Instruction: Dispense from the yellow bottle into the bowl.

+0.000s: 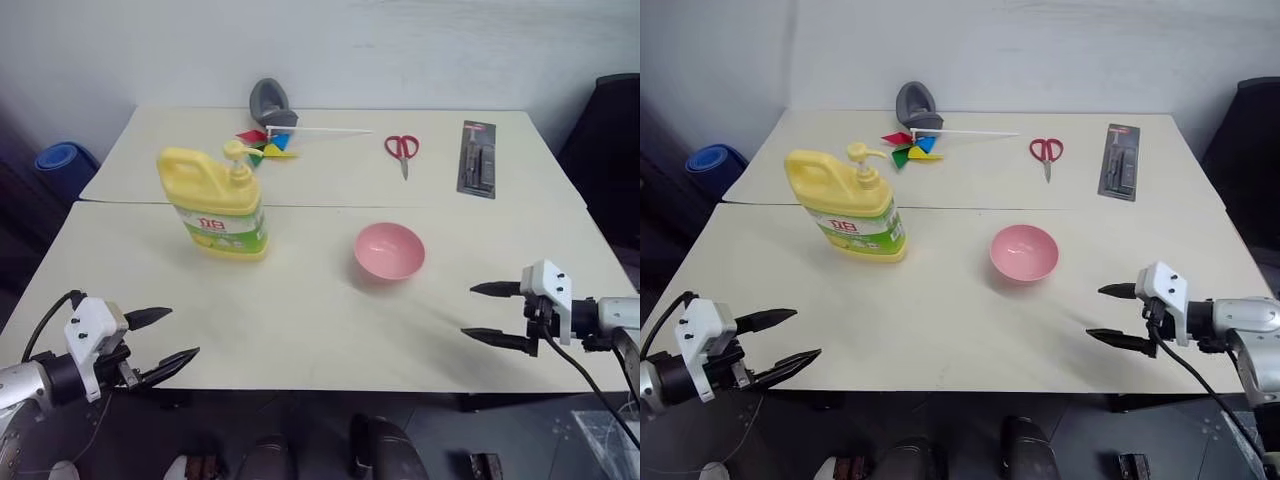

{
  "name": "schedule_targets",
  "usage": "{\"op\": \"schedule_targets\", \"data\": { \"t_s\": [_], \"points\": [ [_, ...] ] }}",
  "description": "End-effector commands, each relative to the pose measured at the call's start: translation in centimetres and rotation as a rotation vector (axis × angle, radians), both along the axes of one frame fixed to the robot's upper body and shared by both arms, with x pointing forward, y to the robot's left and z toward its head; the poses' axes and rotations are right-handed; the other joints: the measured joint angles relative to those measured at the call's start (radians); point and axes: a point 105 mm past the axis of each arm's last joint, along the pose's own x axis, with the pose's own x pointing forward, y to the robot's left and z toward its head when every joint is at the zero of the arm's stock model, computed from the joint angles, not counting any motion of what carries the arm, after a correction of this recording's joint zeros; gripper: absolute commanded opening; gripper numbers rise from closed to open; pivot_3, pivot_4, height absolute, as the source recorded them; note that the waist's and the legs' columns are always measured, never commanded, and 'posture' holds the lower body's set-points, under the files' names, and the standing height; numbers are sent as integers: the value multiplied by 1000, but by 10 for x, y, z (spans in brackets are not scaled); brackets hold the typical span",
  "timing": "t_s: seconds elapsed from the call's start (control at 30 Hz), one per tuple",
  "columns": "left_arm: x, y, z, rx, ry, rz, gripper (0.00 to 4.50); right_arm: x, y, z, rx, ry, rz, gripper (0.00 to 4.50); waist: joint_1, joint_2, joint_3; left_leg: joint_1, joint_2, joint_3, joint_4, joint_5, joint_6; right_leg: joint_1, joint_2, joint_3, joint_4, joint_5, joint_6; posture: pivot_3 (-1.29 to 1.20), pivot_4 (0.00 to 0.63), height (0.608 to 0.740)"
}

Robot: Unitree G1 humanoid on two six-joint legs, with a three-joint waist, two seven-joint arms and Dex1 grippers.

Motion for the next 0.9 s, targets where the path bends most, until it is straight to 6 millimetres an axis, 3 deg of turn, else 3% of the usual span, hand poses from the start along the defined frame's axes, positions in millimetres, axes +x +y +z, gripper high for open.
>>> {"op": "schedule_targets", "data": {
  "t_s": [0.03, 0.27, 0.43, 0.5, 0.67, 0.8, 0.9],
  "points": [
    [1, 1, 3, 21, -25, -1, 4478, -1, -2, 13, -9, -40, 3, 4500, 0, 0, 0, 0, 0, 0, 0, 0, 0, 0, 0, 0, 0, 0, 0, 0, 150, 740],
    [8, 5, 3, -21, -7, 25, 4478, 1, 5, 15, 16, -24, 7, 4500, 0, 0, 0, 0, 0, 0, 0, 0, 0, 0, 0, 0, 0, 0, 0, 0, 150, 740],
    [13, -9, 12, -20, -30, -67, 4478, 3, 16, 27, 61, -39, 14, 4500, 0, 0, 0, 0, 0, 0, 0, 0, 0, 0, 0, 0, 0, 0, 0, 0, 150, 740],
    [19, -20, 24, -33, -47, -124, 4478, 8, 30, 40, 90, -87, 24, 4500, 1, 0, 0, 0, 0, 0, 0, 0, 0, 0, 0, 0, 1, 0, 0, 0, 150, 740],
    [29, -67, 60, -34, -64, -383, 4478, 8, 87, 64, 190, -166, 134, 4500, 2, 0, 0, 0, 0, -1, 1, 2, -3, 0, 0, 0, 4, 0, -1, 0, 150, 740],
    [23, -93, 79, -25, -62, -554, 4478, 13, 119, 49, 127, -170, 135, 4500, -1, 0, 0, 0, 0, -1, 0, 3, -4, -1, 1, 0, 7, 0, -1, 0, 150, 740],
    [22, -101, 89, -5, -64, -624, 4478, 23, 134, 36, 84, -159, 74, 4500, -4, -1, 0, -1, 0, 1, 0, 3, -4, -2, 3, 0, 6, 0, -1, 0, 150, 740]
  ]
}}
